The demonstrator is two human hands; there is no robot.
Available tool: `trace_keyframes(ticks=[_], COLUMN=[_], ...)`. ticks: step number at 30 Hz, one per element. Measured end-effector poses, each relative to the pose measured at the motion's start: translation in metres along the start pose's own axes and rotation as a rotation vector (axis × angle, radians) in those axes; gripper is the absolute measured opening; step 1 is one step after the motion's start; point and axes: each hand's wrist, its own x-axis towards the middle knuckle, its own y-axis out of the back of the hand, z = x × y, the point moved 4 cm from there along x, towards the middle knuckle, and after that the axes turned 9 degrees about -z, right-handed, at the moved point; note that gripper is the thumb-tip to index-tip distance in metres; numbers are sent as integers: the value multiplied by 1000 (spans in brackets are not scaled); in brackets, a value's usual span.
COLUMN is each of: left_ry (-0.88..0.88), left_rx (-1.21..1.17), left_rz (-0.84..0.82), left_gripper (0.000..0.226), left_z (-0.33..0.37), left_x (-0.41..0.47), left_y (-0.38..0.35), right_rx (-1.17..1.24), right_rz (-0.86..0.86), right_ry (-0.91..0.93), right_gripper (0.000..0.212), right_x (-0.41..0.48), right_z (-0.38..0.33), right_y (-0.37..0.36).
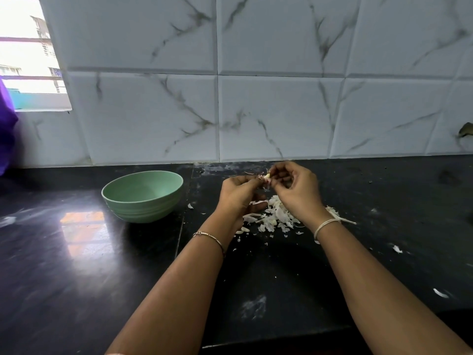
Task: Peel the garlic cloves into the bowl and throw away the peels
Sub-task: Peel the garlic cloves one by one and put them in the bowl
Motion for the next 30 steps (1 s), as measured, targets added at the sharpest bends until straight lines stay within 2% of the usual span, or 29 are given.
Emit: trace_keyframes(ticks=[8, 12, 19, 22, 27, 30], left_ry=[130, 48, -65, -118, -268, -287], left_rx=[-160, -207, -218, -107, 336, 434], left_rz=[24, 3, -34, -51, 52, 85], left_gripper=[7, 3, 8, 15, 20, 23], left_z=[-2, 0, 6, 8, 13, 14], left_x=[0, 1, 2, 1, 1, 2], left_y=[7, 4, 3, 3, 2, 3], right_rx=[-263, -17, 296, 453, 533, 586], right_rz=[-119, -55, 15, 25, 76, 87], right_ry=[174, 74, -116, -186, -246, -266], right_gripper=[26, 31, 18, 14, 7, 5], right_x=[-8, -5, -3, -3, -4, -3], right_z=[-11, -9, 0, 3, 5, 5], right_y=[-6, -1, 2, 3, 4, 6])
